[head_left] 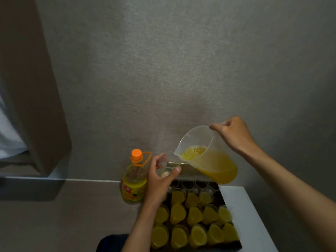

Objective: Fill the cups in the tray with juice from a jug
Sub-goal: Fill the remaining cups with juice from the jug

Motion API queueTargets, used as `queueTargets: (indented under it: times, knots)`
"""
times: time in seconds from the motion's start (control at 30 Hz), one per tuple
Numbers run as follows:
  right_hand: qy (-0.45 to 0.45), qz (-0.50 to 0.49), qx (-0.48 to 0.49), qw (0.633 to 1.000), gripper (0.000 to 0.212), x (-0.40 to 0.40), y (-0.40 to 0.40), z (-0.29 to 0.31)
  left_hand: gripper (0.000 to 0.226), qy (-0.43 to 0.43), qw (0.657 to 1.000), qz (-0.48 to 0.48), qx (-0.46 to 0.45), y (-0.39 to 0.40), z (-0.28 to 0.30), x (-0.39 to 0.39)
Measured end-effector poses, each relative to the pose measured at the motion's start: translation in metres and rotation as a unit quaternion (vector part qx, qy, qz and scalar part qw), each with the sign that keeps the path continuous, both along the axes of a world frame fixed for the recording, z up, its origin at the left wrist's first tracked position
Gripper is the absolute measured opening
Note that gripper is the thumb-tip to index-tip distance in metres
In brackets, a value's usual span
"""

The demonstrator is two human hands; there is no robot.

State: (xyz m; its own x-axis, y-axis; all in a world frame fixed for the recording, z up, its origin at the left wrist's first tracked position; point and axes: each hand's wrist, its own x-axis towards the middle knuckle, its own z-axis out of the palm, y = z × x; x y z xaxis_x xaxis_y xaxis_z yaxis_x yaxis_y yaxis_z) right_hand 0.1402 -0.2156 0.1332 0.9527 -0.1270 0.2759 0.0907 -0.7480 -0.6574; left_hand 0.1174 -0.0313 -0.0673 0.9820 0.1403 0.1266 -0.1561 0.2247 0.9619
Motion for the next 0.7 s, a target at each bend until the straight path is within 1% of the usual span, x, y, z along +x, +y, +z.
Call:
queueTargets:
  times: [0.17, 0.43, 0.7]
  knots:
    - [0.003, 0.002, -0.026, 1.000, 0.056, 0.003, 0.004, 0.005, 0.057, -0.012, 1.000, 0.017, 0.010, 0.002, -0.005, 0.007]
    - [0.006, -0.005, -0.040, 0.999, 0.054, 0.003, 0.003, 0.009, 0.056, -0.008, 1.000, 0.023, 0.017, 0.007, -0.005, 0.006]
    - [0.003, 0.004, -0.045, 0.999, 0.048, -0.002, 0.004, 0.013, 0.057, -0.003, 0.999, 0.017, 0.028, 0.006, -0.009, -0.003]
